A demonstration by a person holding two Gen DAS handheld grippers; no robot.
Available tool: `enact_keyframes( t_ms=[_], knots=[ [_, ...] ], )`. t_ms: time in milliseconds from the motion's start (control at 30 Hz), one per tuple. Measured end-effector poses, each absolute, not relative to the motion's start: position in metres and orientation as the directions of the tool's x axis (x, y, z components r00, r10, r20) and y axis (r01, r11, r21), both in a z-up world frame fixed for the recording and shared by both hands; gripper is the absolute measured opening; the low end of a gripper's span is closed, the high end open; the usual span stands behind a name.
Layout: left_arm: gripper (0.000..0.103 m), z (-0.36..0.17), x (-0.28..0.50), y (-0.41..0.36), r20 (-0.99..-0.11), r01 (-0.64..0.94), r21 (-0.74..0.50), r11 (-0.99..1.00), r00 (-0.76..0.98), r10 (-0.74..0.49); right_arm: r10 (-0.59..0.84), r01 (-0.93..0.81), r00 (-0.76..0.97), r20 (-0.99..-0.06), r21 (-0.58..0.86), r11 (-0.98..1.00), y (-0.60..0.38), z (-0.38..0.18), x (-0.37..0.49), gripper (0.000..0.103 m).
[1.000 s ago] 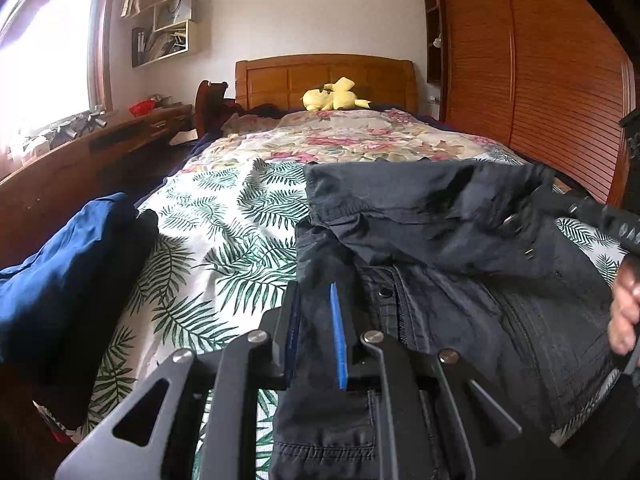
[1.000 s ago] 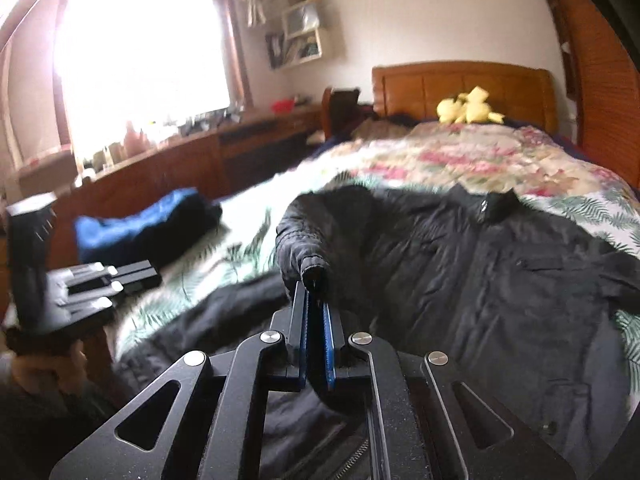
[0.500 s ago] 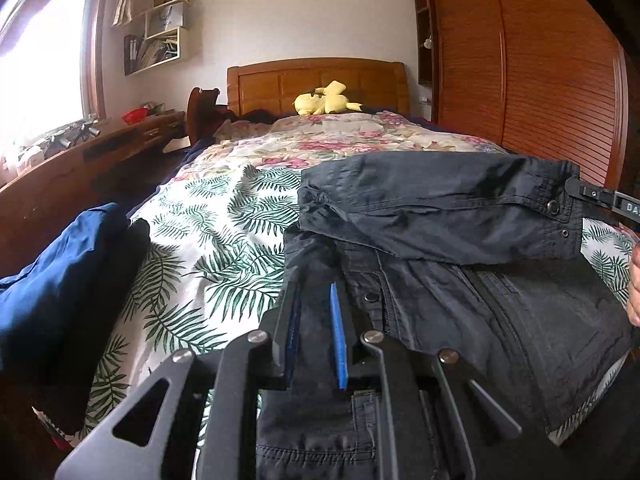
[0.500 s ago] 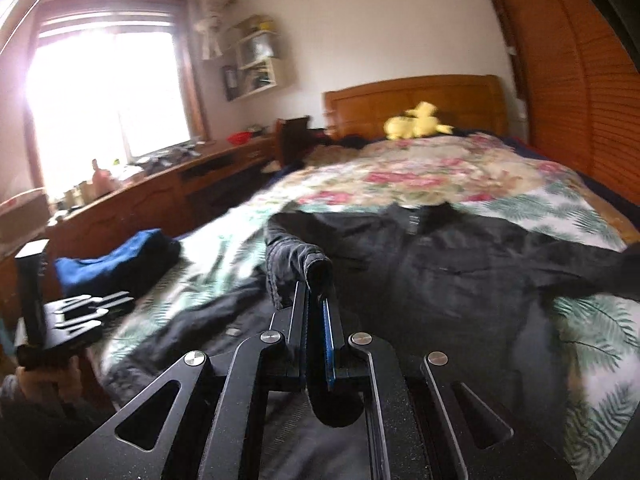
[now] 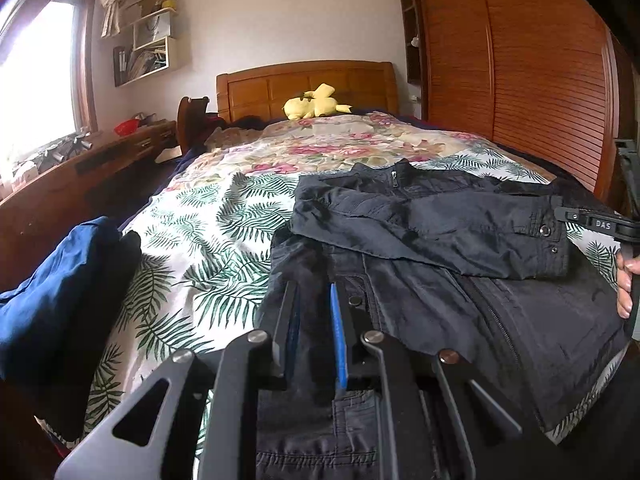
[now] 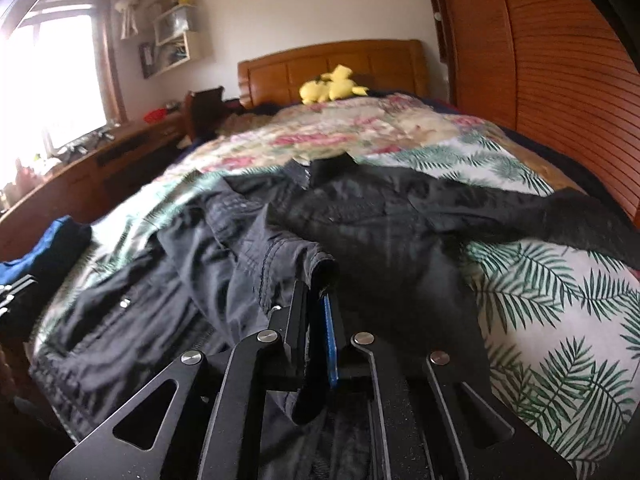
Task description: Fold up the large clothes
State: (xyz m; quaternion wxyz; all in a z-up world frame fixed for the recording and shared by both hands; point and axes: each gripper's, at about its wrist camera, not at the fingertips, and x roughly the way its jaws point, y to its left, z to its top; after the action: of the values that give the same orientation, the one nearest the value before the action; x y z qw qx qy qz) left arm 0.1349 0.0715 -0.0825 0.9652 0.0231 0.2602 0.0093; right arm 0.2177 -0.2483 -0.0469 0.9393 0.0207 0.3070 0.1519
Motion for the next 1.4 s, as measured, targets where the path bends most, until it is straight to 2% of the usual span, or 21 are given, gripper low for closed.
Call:
enact_keyframes(
  t_ms=[33, 67, 133, 167, 367, 700, 900, 1400],
  knots=[
    [0.012, -0.082, 0.135, 0.069, -0.500, -0.002, 0.053, 0.999, 0.866, 0.028, 0.282, -0.260, 0.766, -0.578, 0.122, 0.958, -0.251, -0.049, 0.219, 0.015],
    [0.012, -0.082, 0.134, 0.067, -0.499, 0.002, 0.055, 0.998, 0.866, 0.026, 0.266, -0.248, 0.769, -0.581, 0.113, 0.962, -0.251, -0.050, 0.223, 0.028],
    [0.012, -0.080, 0.134, 0.062, -0.498, 0.013, 0.055, 0.998, 0.867, 0.016, 0.223, -0.212, 0.787, -0.575, 0.087, 0.973, -0.258, -0.052, 0.223, 0.043],
    [0.012, -0.079, 0.135, 0.060, -0.497, 0.017, 0.054, 0.998, 0.867, 0.012, 0.222, -0.210, 0.789, -0.573, 0.089, 0.974, -0.260, -0.052, 0.223, 0.045],
    [0.012, -0.071, 0.134, 0.036, -0.496, 0.059, 0.064, 0.996, 0.868, -0.020, 0.312, -0.293, 0.738, -0.599, 0.133, 0.947, -0.261, -0.066, 0.231, 0.045],
    [0.012, -0.061, 0.144, -0.009, -0.500, 0.121, 0.073, 0.990, 0.863, -0.068, 0.298, -0.361, 0.582, -0.757, 0.089, 0.928, -0.233, -0.120, 0.257, 0.046],
    [0.012, -0.059, 0.170, -0.038, -0.487, 0.174, 0.099, 0.980, 0.867, -0.105, 0.286, -0.364, 0.579, -0.763, 0.073, 0.929, -0.230, -0.119, 0.255, 0.046],
    [0.012, -0.091, 0.255, -0.055, -0.480, 0.266, 0.030, 0.964, 0.849, -0.219, 0.275, -0.361, 0.600, -0.751, 0.052, 0.931, -0.229, -0.125, 0.256, 0.046]
  ],
)
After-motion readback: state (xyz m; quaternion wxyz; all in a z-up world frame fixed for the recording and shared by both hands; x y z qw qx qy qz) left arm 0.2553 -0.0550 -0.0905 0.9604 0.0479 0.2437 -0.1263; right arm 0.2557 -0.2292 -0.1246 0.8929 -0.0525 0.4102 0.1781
